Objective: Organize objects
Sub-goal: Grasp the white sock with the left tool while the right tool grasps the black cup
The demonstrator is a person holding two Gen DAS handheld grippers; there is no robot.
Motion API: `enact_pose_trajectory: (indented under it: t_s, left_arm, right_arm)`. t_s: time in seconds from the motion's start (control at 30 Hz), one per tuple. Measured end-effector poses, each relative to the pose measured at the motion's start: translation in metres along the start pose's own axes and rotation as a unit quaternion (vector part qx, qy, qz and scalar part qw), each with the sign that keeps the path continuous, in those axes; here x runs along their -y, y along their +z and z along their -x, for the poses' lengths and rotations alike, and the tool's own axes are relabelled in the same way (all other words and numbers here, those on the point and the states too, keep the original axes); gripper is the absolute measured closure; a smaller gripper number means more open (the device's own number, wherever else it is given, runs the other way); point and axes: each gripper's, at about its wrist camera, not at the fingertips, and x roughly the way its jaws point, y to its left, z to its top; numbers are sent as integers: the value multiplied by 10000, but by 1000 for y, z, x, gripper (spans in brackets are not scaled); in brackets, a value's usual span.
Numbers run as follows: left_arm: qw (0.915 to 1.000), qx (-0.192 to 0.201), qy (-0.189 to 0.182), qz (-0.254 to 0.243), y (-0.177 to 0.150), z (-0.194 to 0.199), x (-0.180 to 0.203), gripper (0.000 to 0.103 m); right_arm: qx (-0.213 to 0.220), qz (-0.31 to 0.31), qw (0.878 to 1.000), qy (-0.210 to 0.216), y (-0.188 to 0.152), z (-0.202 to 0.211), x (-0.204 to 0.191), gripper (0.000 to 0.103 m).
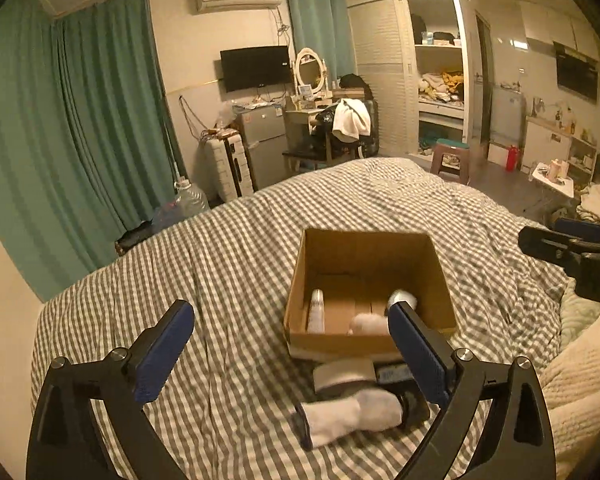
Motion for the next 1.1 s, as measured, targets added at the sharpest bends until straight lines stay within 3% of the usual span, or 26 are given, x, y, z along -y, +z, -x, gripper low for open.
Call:
enact_pose_trajectory:
  t_s: [0.17,0.6,0.87,1.03,1.1]
  left_arm:
    - [9998,-171,26,-47,-28,-19,15,3]
    - [9923,-1218,-218,-76,-119,-103,33,3]
    - [9853,-1573,-661,-108,-137,-129,40,3]
    - [9756,-1972,-951,162,-144,-147,35,3]
    - [9729,-2026,-1094,217,-146,-148,33,8]
  right_arm:
    - [-221,-56,9997,85,-35,-24,3,23]
    - [-912,-143,9957,51,-111,-100,17,23]
    - [-967,-226,9950,89,-144,-122,18,23]
    - [-1054,-264,9941,71,-148,-129,21,23]
    - [-1093,-289,9936,51,-149,-132,21,23]
